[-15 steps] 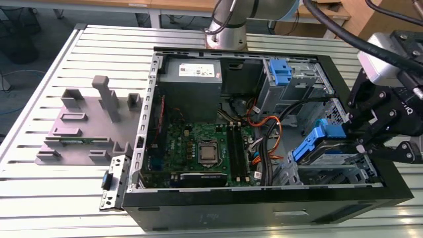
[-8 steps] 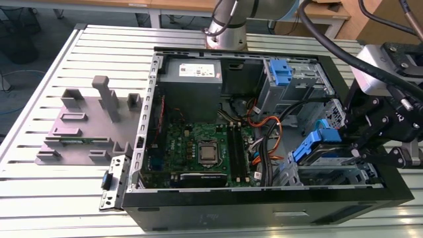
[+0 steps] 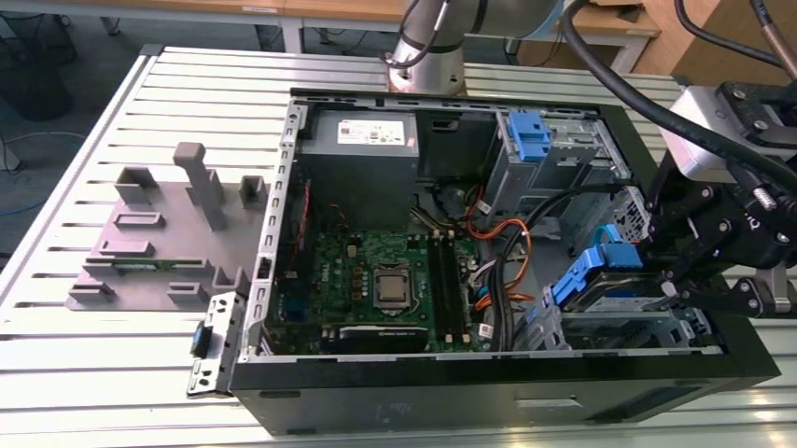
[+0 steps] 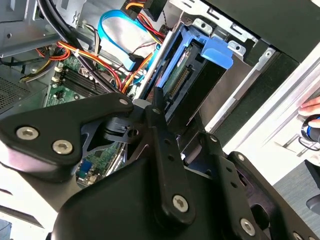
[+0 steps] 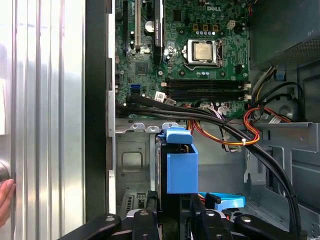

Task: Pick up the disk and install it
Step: 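Insert the disk into the insertion slot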

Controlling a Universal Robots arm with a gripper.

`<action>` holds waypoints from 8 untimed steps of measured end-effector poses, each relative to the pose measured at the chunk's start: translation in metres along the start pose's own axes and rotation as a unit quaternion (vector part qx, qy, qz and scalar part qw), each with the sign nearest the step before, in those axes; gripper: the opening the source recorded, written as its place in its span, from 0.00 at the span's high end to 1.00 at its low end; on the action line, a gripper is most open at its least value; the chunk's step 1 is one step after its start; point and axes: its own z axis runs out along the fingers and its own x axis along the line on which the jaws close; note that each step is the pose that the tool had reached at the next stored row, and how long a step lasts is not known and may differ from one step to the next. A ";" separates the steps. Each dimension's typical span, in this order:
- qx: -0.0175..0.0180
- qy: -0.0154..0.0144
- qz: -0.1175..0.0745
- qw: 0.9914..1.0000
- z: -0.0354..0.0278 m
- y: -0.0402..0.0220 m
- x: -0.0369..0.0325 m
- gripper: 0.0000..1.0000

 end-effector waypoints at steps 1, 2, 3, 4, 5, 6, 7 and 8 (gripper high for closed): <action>0.000 0.000 0.000 1.000 0.0002 0.0000 0.0001 0.65; 0.000 0.000 0.000 1.000 0.0003 0.0000 0.0002 0.64; 0.000 0.000 0.000 1.000 0.0003 0.0000 0.0001 0.64; 0.000 0.000 0.000 1.000 0.0002 0.0000 0.0001 0.58; 0.000 0.000 0.000 1.000 0.0001 0.0000 0.0000 0.58; 0.000 0.000 0.000 1.000 0.0001 0.0000 0.0000 0.58; 0.000 0.000 0.000 1.000 0.0001 0.0000 0.0000 0.58; 0.000 0.000 0.000 1.000 0.0001 0.0000 0.0000 0.58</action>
